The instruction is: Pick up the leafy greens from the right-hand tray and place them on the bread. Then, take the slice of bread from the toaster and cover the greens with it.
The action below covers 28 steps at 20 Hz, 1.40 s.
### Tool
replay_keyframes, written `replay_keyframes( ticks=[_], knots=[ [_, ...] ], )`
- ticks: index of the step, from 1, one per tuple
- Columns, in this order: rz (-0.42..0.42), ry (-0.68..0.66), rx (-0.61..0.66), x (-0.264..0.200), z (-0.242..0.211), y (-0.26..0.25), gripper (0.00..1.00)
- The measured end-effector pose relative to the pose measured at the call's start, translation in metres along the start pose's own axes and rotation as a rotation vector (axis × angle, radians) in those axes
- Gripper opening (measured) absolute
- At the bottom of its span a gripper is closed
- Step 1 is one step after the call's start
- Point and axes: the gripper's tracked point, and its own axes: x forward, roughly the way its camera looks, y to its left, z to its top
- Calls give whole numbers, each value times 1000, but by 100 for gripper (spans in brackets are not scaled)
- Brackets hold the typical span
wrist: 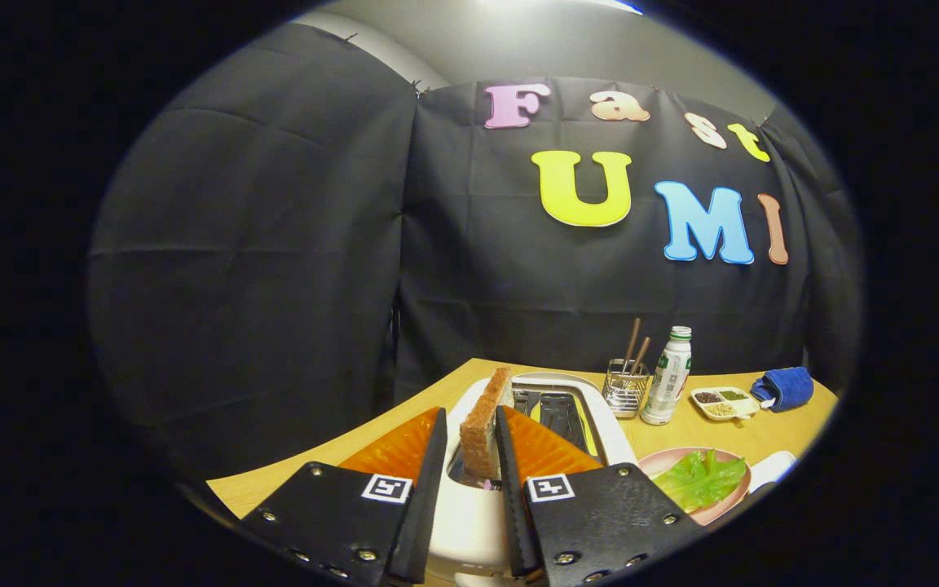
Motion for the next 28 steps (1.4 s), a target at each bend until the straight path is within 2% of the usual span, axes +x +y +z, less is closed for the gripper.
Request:
replay_keyframes(
  ticks=[1, 3, 4, 5, 7, 13, 21, 24, 28],
  knots=[
    [8, -4, 5, 1, 7, 0, 22],
    [16, 10, 17, 10, 6, 2, 25],
    [-24, 16, 23, 10, 10, -8, 25],
    [-21, 18, 15, 11, 7, -7, 10],
    [-1, 19, -8, 11, 8, -2, 10],
    [37, -1, 49, 3, 26, -11, 10],
    [48, -136, 49, -24, 89, -22, 9],
    [33, -195, 62, -40, 116, -41, 9],
    [10, -219, 79, -56, 130, -77, 9]
  ],
)
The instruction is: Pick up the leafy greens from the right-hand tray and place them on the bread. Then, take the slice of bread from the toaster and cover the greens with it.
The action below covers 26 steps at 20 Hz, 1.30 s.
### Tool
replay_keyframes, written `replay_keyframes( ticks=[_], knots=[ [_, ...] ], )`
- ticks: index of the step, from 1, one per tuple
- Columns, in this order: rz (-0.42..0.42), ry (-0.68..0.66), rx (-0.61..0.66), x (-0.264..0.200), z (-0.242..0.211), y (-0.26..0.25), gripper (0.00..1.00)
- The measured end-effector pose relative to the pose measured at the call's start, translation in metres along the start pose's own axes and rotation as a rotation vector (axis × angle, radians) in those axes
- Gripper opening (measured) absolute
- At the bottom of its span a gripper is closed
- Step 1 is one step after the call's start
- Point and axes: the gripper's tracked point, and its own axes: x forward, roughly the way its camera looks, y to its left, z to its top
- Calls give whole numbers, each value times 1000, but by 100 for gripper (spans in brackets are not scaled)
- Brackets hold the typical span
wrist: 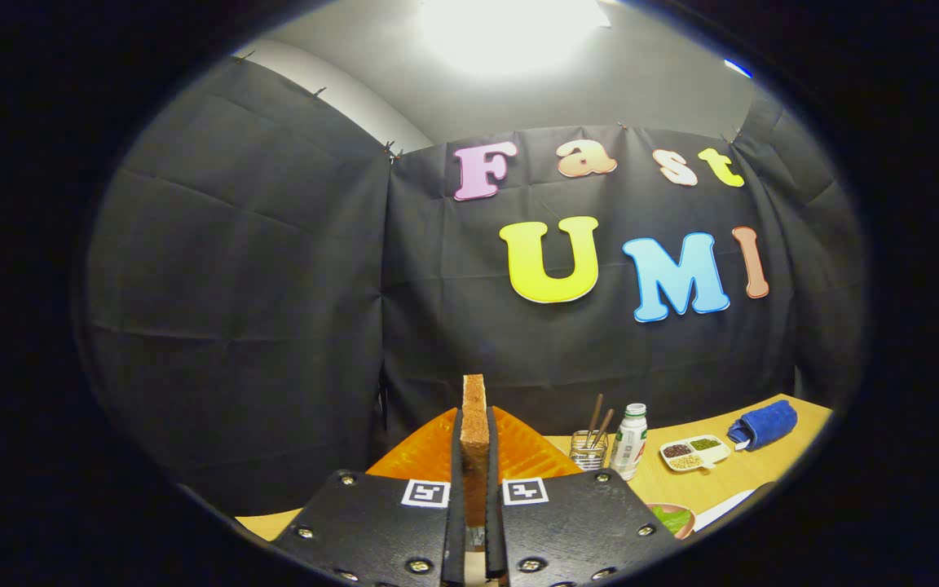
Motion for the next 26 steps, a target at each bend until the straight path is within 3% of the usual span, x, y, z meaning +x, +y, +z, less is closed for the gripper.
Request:
replay_keyframes(
  ticks=[5, 12, 17, 26],
  knots=[
    [-119, 16, -16, -12, -10, -80, 9],
    [-257, 121, -18, -31, -64, -169, 9],
    [-247, 169, 9, -44, -106, -181, 10],
    [-165, 257, 189, -42, -149, -163, 10]
  ],
)
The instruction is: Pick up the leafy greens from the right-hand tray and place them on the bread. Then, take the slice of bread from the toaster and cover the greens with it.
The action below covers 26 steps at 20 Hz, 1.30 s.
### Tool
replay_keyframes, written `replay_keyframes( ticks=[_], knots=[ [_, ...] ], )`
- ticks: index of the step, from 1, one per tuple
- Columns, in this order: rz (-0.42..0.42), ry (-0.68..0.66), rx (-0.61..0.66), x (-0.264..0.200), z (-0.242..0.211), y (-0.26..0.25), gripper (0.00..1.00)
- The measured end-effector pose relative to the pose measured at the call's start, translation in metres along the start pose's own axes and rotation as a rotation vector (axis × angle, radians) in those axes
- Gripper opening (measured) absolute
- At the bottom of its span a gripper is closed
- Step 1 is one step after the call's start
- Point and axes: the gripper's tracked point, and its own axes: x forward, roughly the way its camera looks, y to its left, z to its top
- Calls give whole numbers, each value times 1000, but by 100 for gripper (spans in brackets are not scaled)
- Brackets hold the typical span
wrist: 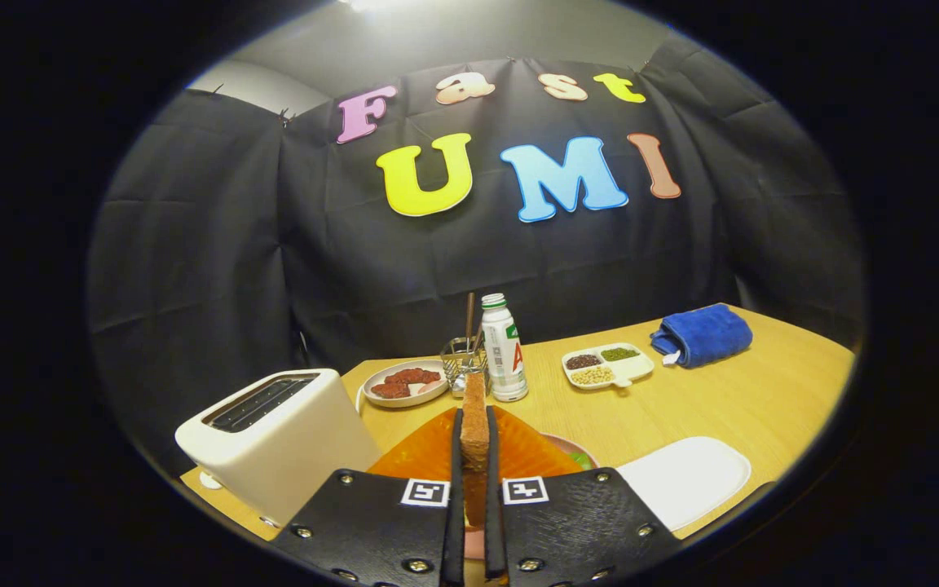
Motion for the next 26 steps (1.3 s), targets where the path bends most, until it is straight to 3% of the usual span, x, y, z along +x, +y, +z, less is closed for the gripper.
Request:
replay_keyframes(
  ticks=[9, 13, 15, 16, 19, 23, 26],
  knots=[
    [58, 63, 51, 14, -31, 11, 10],
    [-26, 64, -23, 21, -36, -14, 9],
    [-67, 72, -64, 22, -38, -27, 19],
    [-93, 67, -78, 21, -37, -33, 19],
    [-181, 71, -159, 24, -39, -56, 36],
    [-275, 28, -225, 21, -26, -82, 42],
    [-277, -12, -232, 16, -14, -89, 42]
  ],
)
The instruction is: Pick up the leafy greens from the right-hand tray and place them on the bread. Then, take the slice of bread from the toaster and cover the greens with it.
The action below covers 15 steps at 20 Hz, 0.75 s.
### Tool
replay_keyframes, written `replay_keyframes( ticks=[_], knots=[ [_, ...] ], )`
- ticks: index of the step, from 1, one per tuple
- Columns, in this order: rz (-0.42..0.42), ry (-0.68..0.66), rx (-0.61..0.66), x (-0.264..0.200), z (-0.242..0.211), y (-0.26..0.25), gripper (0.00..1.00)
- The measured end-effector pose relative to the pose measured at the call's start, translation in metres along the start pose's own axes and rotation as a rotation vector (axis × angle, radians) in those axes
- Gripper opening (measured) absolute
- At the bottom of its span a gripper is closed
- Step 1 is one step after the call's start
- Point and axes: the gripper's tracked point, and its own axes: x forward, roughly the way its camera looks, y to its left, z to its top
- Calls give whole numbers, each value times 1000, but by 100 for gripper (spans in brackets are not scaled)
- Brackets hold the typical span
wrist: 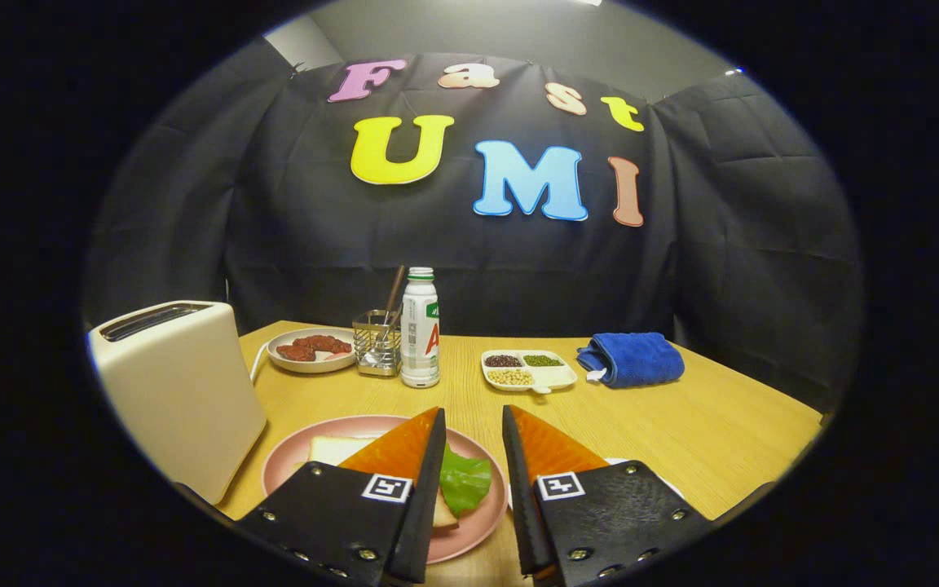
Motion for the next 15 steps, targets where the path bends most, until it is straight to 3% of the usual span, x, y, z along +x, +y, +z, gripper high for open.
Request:
replay_keyframes(
  ticks=[7, 15],
  knots=[
    [77, -71, -34, -11, 25, -27, 42],
    [61, -90, -9, -4, 34, -81, 42]
  ],
)
